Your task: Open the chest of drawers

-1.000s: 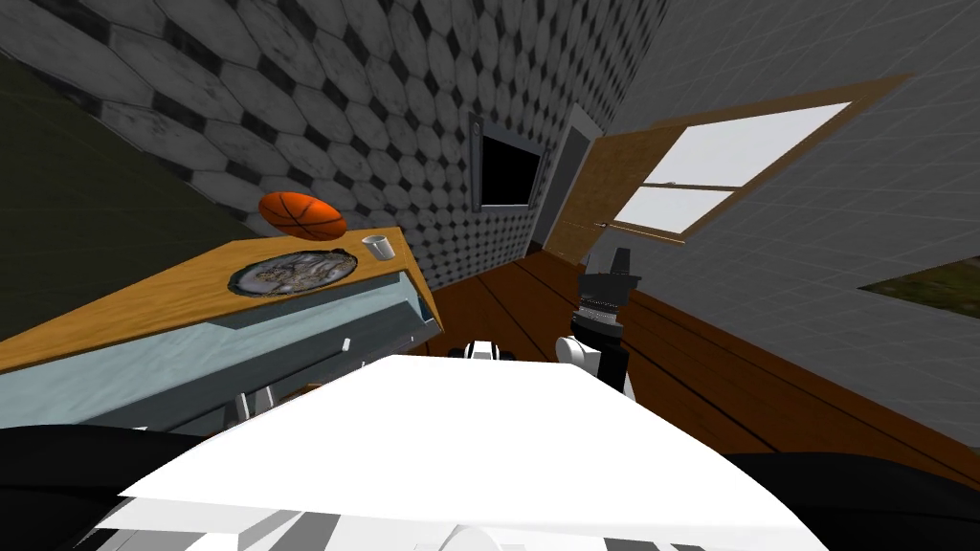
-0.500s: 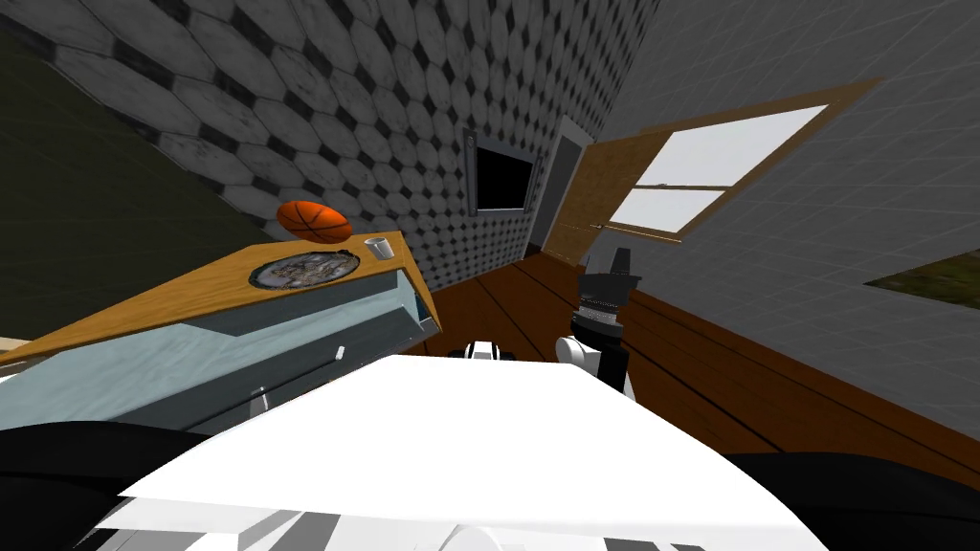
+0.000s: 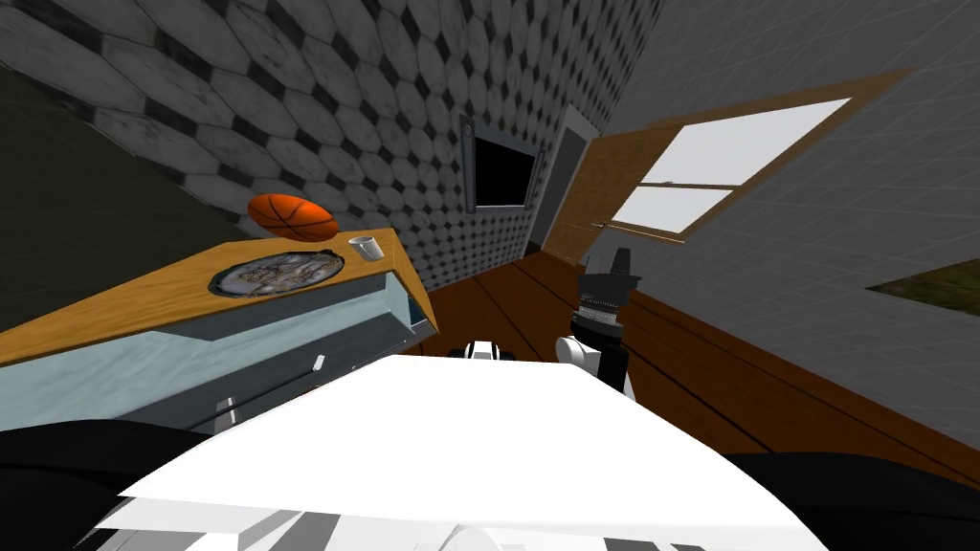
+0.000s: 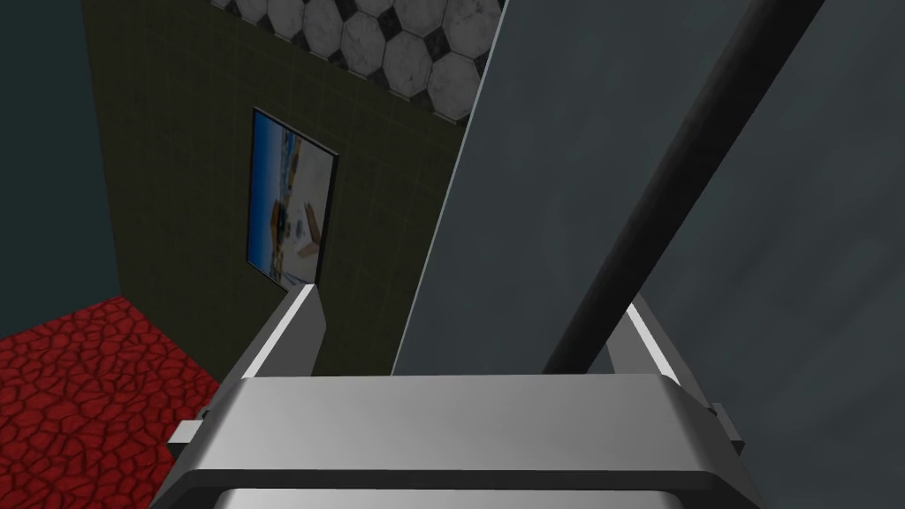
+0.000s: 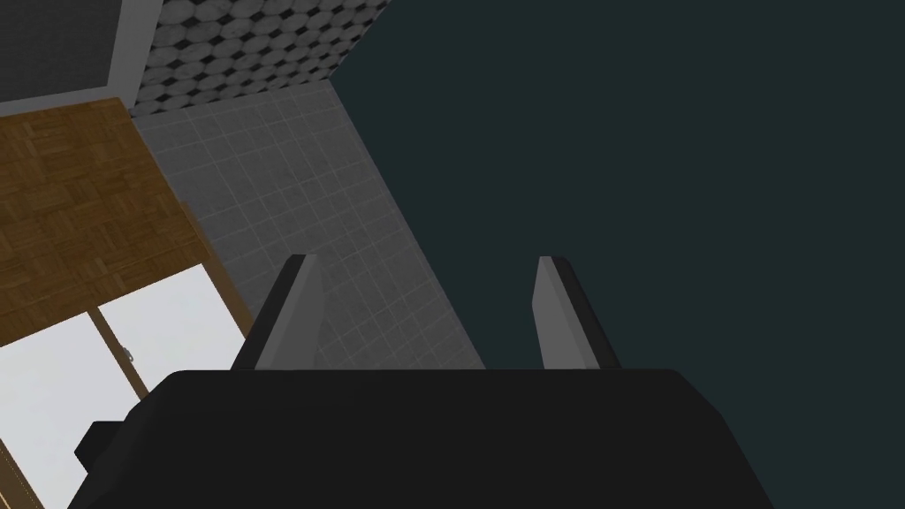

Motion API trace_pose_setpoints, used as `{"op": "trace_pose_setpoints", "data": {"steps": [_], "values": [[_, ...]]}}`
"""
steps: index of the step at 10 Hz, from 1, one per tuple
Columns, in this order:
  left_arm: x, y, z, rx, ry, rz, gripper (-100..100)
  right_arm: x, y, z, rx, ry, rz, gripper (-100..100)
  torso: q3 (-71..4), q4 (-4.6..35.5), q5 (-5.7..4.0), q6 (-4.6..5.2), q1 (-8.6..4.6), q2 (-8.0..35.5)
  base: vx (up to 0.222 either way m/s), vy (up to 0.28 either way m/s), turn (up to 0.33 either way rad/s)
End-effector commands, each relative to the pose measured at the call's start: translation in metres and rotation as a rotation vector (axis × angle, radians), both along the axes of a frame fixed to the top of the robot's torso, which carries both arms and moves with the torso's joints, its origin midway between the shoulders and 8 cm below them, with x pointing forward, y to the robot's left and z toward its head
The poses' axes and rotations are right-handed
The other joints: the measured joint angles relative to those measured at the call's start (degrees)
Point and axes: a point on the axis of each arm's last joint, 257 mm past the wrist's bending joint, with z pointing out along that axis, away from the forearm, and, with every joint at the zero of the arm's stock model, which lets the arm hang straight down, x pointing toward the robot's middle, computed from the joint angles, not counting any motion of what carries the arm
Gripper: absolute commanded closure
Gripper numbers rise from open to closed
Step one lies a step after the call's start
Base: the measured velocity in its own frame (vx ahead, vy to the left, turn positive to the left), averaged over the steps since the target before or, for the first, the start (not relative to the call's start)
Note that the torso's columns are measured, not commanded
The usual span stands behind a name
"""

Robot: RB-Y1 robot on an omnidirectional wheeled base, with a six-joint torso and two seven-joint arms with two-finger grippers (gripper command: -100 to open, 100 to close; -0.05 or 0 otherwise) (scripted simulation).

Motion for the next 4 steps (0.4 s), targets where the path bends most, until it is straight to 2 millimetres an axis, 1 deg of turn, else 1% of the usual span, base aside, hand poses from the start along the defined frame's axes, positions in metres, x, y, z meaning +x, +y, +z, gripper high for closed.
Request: {"op": "trace_pose_setpoints", "data": {"steps": [1, 4], "values": [[0.0, -0.0001, -0.0007, -0.002, 0.001, 0.0, 0, 0.0, 0.0, 0.0, 0.0, 0.0, 0.0, 0, -0.05, -0.03, 0.03, -0.03, 0.04, -0.09, 0.0, 0.0, 0.0], [-0.0001, -0.0004, -0.0022, -0.005, 0.004, 0.001, 0, 0.0, 0.0, 0.0, 0.0, 0.0, 0.0, 0, -0.12, -0.08, 0.09, -0.04, 0.13, -0.22, 0.0, 0.0, 0.0]]}}
